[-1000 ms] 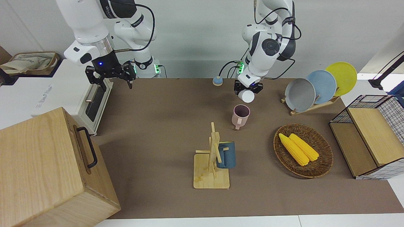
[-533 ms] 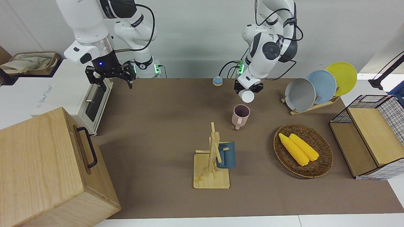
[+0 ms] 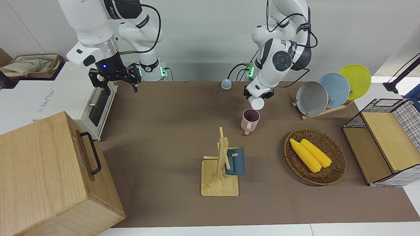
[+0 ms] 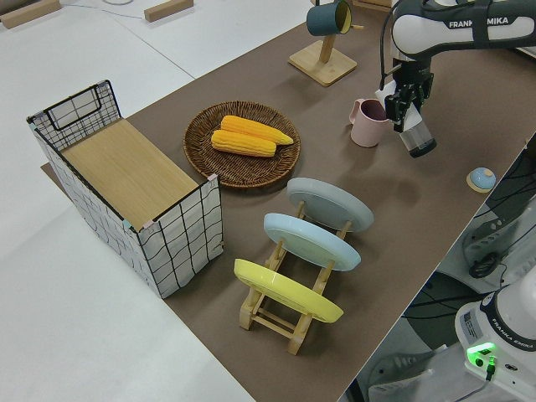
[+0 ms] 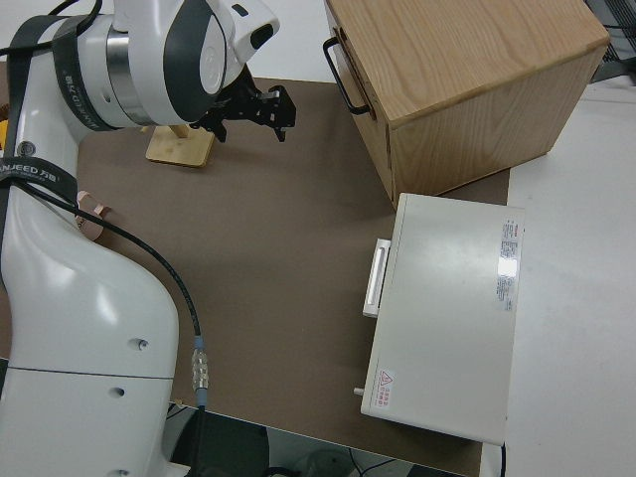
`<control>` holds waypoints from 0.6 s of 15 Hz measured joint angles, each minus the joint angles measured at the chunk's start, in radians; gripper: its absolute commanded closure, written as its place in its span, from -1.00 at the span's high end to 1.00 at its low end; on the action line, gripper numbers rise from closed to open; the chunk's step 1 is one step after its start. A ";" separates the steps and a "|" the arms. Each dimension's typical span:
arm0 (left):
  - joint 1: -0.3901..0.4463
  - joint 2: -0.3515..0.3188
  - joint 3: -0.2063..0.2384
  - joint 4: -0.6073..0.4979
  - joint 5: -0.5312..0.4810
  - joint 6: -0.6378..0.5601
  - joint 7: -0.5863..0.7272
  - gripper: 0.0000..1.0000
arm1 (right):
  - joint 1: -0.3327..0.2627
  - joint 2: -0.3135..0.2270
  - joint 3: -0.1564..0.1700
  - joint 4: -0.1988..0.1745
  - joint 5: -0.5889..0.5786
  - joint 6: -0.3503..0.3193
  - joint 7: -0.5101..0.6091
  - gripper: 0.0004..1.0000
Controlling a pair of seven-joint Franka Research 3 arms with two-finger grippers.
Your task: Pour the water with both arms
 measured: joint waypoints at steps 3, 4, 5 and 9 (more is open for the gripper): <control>0.000 0.001 0.000 0.004 0.000 -0.038 0.000 -1.00 | 0.000 0.000 0.000 0.000 0.000 0.000 0.000 0.98; 0.000 0.002 0.000 0.009 0.000 -0.053 0.000 -1.00 | 0.000 0.000 0.000 0.000 0.000 0.000 0.000 0.98; 0.000 0.004 -0.001 0.014 0.000 -0.067 0.000 -1.00 | 0.000 0.000 0.000 0.000 0.000 0.000 0.000 0.98; 0.000 0.026 -0.001 0.049 0.000 -0.118 0.000 -1.00 | 0.000 0.000 0.000 0.000 0.000 0.000 0.000 0.98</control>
